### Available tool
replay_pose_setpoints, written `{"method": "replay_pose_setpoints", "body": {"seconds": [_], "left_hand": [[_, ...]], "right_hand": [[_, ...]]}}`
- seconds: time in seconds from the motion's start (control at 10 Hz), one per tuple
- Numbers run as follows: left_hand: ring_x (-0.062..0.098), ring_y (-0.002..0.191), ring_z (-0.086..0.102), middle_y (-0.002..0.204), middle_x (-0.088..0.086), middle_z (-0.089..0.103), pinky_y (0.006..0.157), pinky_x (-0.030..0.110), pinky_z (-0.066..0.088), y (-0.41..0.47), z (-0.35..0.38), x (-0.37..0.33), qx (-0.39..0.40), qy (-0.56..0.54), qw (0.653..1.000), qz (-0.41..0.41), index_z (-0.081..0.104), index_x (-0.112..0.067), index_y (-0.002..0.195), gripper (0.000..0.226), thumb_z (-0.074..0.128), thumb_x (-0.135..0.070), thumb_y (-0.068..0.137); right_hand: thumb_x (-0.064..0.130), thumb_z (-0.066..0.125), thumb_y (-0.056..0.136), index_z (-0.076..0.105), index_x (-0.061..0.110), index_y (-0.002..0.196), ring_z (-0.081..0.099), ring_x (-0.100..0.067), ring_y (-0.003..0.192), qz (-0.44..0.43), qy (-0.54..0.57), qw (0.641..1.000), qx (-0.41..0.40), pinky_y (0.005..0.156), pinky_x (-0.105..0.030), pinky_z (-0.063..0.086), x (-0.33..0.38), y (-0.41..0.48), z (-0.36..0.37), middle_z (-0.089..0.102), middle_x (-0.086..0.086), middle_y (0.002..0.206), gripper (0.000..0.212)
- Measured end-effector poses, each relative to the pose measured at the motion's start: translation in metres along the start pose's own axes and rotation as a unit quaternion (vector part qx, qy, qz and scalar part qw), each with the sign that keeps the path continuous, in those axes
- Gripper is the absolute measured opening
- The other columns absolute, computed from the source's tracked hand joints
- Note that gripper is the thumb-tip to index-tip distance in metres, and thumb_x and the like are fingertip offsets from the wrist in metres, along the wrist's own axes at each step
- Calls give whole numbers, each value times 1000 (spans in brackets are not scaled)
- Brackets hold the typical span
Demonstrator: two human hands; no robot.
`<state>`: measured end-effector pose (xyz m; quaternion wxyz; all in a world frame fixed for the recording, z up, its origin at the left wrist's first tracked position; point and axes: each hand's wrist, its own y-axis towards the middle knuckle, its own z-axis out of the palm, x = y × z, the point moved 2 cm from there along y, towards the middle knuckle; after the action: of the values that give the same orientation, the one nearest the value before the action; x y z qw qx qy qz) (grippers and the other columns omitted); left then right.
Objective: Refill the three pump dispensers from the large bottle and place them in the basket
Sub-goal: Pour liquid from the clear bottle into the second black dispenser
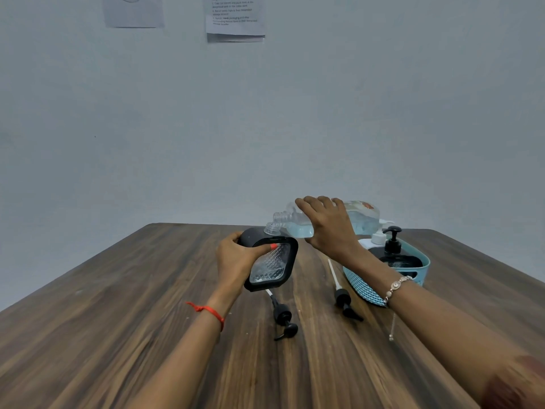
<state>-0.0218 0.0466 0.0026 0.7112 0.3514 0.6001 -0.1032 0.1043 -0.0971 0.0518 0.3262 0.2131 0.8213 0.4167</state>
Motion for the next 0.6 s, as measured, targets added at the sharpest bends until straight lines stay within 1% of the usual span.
{"method": "replay_pose_setpoints", "body": {"seconds": [0.3, 0.4, 0.6], "left_hand": [[19, 73, 69, 78, 0, 71, 67, 34, 58, -2, 0, 1, 0, -6, 1000, -6, 64, -21, 78, 39, 91, -19, 50], [20, 75, 70, 81, 3, 72, 69, 38, 59, -3, -1, 4, 1, -6, 1000, -13, 67, -14, 86, 44, 91, -20, 50], [20, 75, 70, 81, 4, 72, 70, 39, 59, -3, -1, 5, -4, -4, 1000, -14, 68, -11, 89, 47, 91, -21, 50]], "right_hand": [[22, 88, 46, 44, 20, 116, 64, -28, 90, 1, 0, 1000, 0, 80, -43, 50, 2, -3, 1, 67, -4, 106, 83], [22, 88, 46, 44, 20, 116, 64, -28, 90, 0, 3, 1000, -2, 79, -43, 50, 3, -4, 2, 67, -4, 106, 83], [23, 88, 47, 45, 19, 116, 65, -29, 90, 2, 12, 1000, -2, 80, -44, 50, 4, -6, 2, 67, -5, 107, 81]]}}
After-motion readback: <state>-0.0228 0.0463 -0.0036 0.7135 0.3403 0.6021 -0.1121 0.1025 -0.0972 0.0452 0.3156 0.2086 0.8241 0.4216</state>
